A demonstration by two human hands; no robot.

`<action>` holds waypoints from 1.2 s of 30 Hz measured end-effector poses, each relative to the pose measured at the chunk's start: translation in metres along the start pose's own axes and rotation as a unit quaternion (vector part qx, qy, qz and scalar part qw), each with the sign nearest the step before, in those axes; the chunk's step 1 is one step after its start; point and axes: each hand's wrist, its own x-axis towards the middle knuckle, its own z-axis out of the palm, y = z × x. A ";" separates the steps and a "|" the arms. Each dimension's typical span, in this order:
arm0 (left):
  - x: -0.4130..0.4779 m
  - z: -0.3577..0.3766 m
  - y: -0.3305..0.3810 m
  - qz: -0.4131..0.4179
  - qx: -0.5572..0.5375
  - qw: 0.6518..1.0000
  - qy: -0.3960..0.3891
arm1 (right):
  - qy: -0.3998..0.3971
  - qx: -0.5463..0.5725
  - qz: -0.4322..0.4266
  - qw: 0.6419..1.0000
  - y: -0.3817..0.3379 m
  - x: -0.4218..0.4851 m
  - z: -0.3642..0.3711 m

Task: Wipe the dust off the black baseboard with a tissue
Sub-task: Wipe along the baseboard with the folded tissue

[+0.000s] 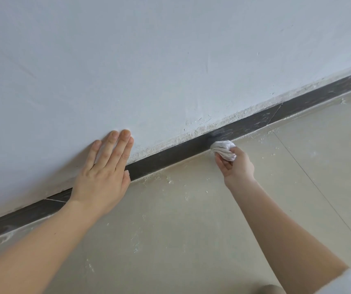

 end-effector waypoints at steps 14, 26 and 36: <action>0.001 -0.005 0.003 -0.008 -0.007 1.000 -0.013 | -0.185 -0.364 -0.118 0.905 0.084 -0.042 0.028; 0.002 -0.003 0.007 -0.018 0.006 1.000 -0.023 | 0.088 -0.106 -0.201 0.970 -0.005 0.011 0.002; 0.002 -0.008 0.011 -0.026 0.005 0.999 -0.029 | -0.213 -0.495 -0.368 0.758 0.064 -0.073 0.026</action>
